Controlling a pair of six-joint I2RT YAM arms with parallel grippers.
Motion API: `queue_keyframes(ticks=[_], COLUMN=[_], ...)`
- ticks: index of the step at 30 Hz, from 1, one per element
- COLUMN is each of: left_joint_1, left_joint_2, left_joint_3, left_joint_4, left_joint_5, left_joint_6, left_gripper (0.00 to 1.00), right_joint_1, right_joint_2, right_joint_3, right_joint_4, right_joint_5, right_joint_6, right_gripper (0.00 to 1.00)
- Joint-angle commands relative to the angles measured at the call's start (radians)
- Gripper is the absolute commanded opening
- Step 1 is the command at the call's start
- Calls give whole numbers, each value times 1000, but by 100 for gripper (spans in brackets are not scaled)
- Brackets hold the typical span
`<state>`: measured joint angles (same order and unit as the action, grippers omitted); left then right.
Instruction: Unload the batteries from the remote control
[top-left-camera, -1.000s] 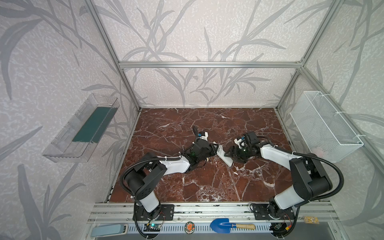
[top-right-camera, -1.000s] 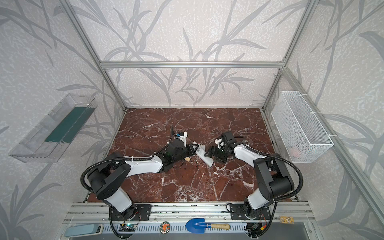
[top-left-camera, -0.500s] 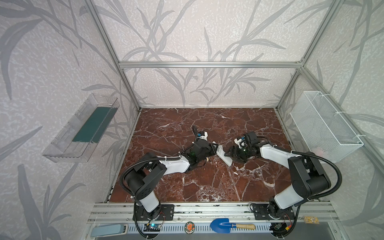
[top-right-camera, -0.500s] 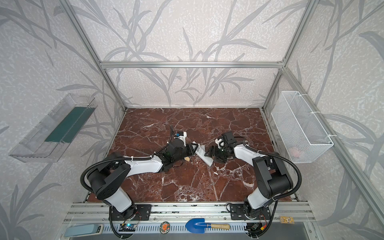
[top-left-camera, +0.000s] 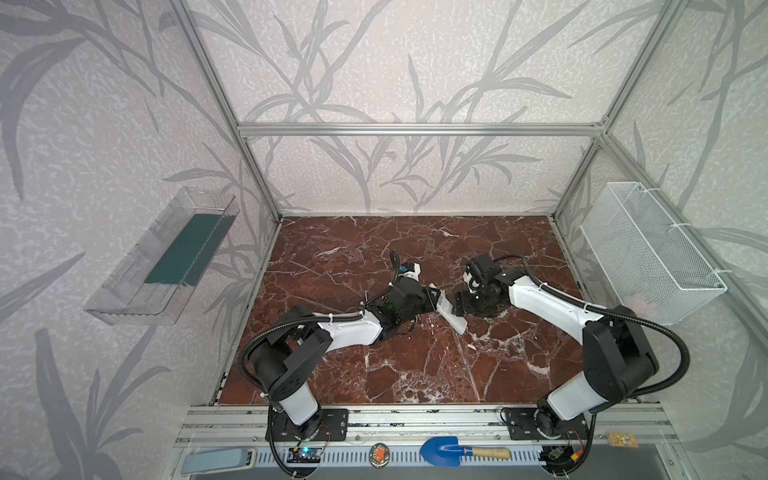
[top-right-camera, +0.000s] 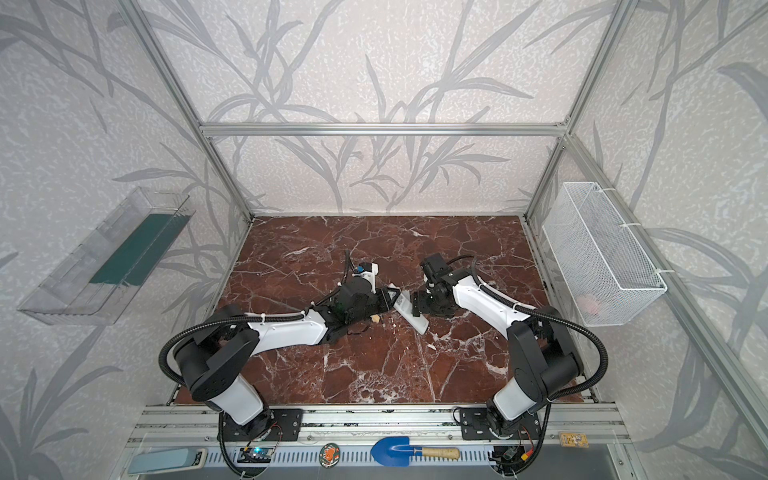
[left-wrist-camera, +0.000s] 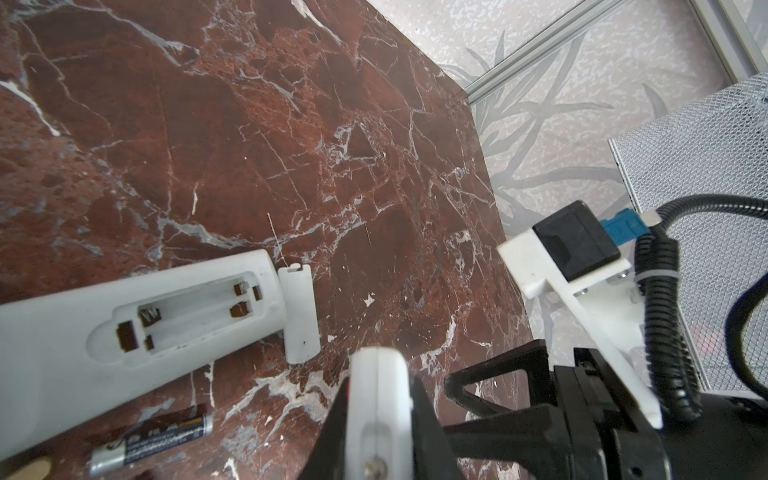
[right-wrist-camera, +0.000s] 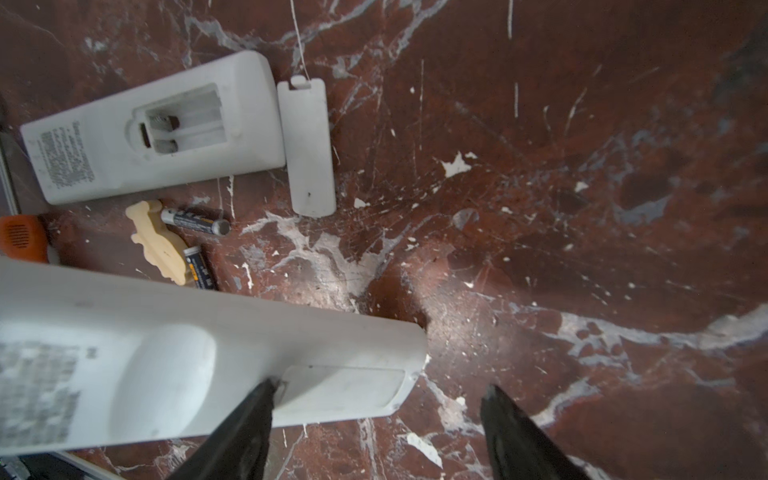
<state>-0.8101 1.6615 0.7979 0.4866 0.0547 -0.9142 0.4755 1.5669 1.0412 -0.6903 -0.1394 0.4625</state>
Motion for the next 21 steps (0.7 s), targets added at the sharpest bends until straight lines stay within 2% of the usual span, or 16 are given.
queue_keyframes(ticks=[1,11,14,21], left_joint_1=[2,2,1,2], left_joint_2=[-25,-17,-14,-20], left_joint_3=[-8,-8,-15,-36], left_joint_4=[-107,-96,-83,-59], left_joint_5=[-53,-49,-44,-38], left_joint_6=[45,40,32,10], left_gripper=[0,0,0,0], right_joint_1=[-44,-128,-151,-179], right_joint_2=[-60,-266,-300,-298], right_joint_3=[-46,-79,-93,-152], right_joint_4=[-180,-253,-205,-9], right_joint_5=[100,34,-43,-359], right_joint_6=[-21,-21,-28,-93], right_gripper=[77,78,79,81])
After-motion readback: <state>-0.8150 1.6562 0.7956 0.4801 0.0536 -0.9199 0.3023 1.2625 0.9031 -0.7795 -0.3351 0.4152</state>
